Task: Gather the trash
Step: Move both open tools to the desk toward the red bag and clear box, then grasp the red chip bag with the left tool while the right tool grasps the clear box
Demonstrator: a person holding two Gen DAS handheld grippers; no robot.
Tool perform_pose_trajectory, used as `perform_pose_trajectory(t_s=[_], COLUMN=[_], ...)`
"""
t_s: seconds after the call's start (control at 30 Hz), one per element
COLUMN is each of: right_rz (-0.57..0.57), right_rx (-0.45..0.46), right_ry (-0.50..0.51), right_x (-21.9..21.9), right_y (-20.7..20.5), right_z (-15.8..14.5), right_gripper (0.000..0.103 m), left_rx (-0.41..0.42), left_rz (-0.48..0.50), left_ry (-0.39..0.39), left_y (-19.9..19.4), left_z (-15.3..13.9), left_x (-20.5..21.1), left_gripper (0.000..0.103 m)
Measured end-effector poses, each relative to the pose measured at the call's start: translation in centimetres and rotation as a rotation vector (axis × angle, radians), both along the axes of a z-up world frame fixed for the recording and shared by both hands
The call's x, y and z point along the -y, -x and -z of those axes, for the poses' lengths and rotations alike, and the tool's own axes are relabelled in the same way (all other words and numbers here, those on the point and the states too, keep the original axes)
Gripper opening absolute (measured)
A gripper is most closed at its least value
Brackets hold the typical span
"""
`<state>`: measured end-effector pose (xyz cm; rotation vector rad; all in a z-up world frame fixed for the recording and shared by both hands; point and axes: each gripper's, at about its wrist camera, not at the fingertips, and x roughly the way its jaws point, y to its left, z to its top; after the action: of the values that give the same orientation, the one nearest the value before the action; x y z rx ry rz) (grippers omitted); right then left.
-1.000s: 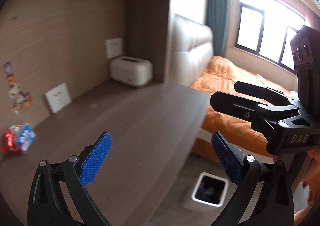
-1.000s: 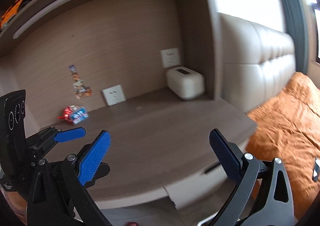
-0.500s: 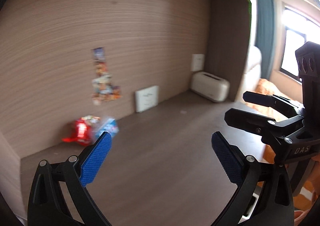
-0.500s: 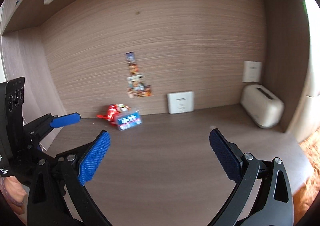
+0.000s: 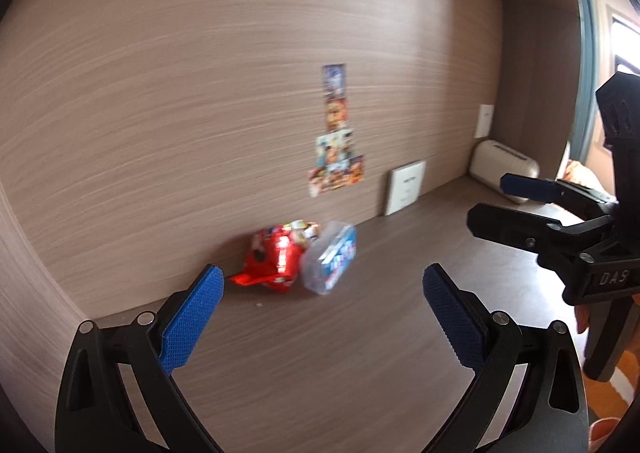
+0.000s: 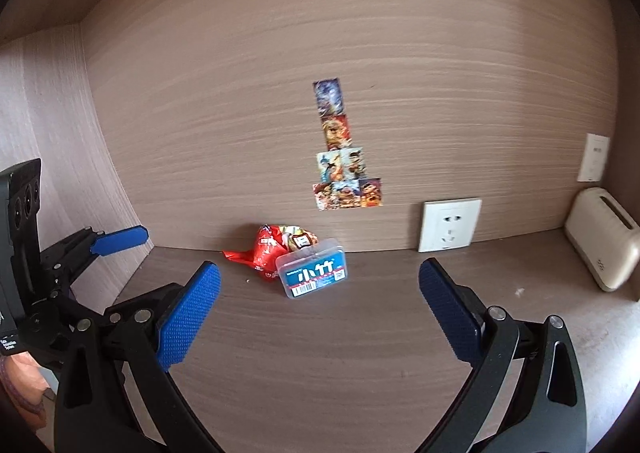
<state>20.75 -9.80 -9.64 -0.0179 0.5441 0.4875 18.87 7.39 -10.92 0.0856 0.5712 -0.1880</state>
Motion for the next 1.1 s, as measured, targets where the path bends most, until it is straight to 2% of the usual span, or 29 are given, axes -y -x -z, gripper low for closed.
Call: perform_pose_trajectory(t_s=[0.1,0.23,0.33,0.53,0.67,0.83,0.97,1.0,1.03,1.07,1.1], right_rz=[-0.01,-0.016,-0.023,-0.055,-0.114,-0.158,-0.184,-0.191,-0.194,-0.197,-0.203], right_rx=[-0.01,-0.034,-0.053,-0.109,-0.135,-0.147,-0.146,-0.144,-0.141,-0.142,-0.145], right_ry=[0.015,0.033,0.04,0.097,0.196,0.217,0.253,0.254,0.253,0.253,0.25], right_x=[-1.0,-1.9,-2.4,-4.0,-5.8,-7.2,-8.5,-8.9,-9.1,-9.3,-9.7], right_y=[-1.2,-2.9,-4.3,-7.7,-9.4,-10.8,-12.0,-12.5,-12.8,-13.1,-13.5], right_z=[0.6,1.6,2.6,6.2,8.8,10.0,11.0,11.2,11.3,11.4,11.6], right_gripper=[0.099,0.099,0.099,0.099,0.099,0.099,0.099,0.099,0.099,0.099,0.099], left_rx=[-0.016,-0.031,-0.044,-0.082,-0.119,-0.138,-0.184,-0.194,-0.221,-0.254,-0.267], left_rz=[-0.041,-0.075,-0.072,-0.039,-0.003,0.013,0.017,0.023,0.037,0.052,0.043], left_ry=[-0.03,-0.026,0.009,0.015,0.015,0.021,0.057,0.073,0.099,0.119,0.105], left_y=[-1.6,-3.5,-5.3,-9.5,-12.0,-14.0,-15.7,-16.1,-16.6,-17.2,-17.6], left_z=[1.1,1.6,1.8,3.9,5.5,6.7,7.8,8.0,8.4,8.9,9.4], left_x=[-1.5,-3.7,-4.6,-4.1,-3.3,-2.7,-3.1,-3.1,-3.2,-3.2,-3.1], left_gripper=[0.098,0.098,0.098,0.098,0.098,0.098,0.097,0.093,0.083,0.071,0.053])
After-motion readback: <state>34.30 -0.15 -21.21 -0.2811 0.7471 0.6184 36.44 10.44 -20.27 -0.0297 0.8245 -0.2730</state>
